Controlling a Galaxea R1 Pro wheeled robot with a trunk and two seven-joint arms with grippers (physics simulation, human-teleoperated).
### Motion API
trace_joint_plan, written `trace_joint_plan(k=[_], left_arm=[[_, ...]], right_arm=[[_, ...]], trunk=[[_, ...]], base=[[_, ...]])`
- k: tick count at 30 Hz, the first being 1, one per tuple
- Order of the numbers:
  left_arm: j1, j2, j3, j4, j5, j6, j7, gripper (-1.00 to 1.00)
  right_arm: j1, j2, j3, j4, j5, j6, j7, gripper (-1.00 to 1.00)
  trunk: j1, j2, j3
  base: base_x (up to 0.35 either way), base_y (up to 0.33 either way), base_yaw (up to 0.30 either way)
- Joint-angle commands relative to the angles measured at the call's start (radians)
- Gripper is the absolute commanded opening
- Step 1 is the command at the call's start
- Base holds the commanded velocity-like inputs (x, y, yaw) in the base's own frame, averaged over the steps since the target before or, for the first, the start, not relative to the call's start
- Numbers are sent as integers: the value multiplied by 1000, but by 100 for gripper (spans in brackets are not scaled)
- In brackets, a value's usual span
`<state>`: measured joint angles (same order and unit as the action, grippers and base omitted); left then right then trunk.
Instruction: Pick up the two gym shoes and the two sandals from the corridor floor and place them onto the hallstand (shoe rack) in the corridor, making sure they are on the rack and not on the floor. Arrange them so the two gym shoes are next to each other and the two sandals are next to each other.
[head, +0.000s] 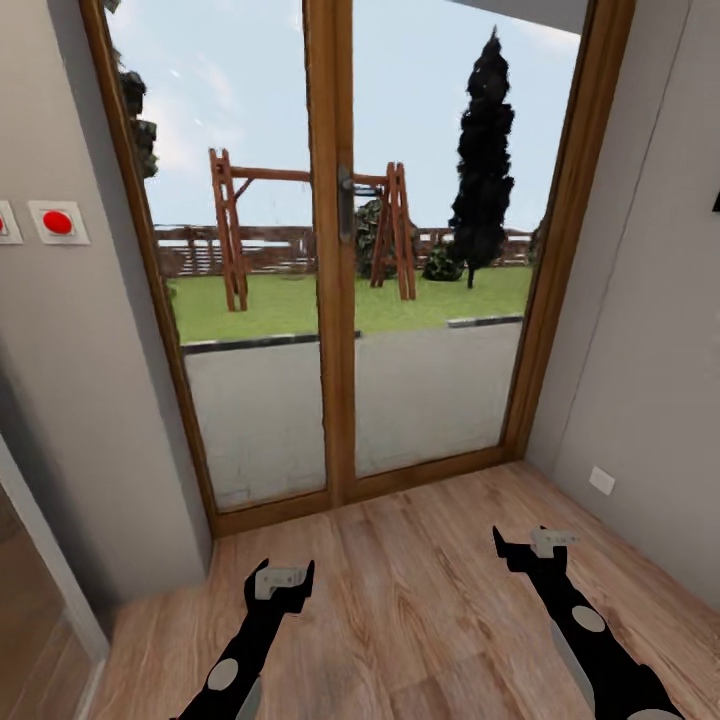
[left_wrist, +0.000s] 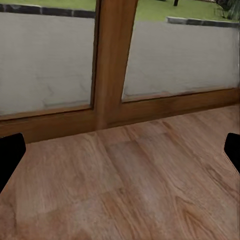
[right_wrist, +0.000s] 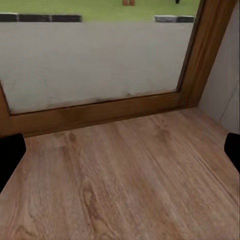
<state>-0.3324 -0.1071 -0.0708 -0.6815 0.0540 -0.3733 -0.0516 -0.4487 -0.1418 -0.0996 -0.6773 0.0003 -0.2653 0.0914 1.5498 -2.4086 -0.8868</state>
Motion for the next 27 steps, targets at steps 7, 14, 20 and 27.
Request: trace_joint_plan(k=[7,14,20,27], left_arm=[[0,0,1,2,6,-2,-5,100],[0,0,1,2,6,-2,-5,100],[0,1,0,2,7,-2,-5,100],[0,2,1,1,6,-2,-5,100]], right_arm=[[-1,1,-5,2,0,-3,10,100],[-1,1,-5,5,0,-2,9,100],[-1,1,-5,5,0,-2,10,100],[-1,3,-4,7,0,-2,9,100]], trunk=[[0,0,-1],[0,0,-1],[0,0,-1],[0,0,-1]], base=[[272,0,-271],[34,0,-272],[3,0,-274],[0,0,-276]])
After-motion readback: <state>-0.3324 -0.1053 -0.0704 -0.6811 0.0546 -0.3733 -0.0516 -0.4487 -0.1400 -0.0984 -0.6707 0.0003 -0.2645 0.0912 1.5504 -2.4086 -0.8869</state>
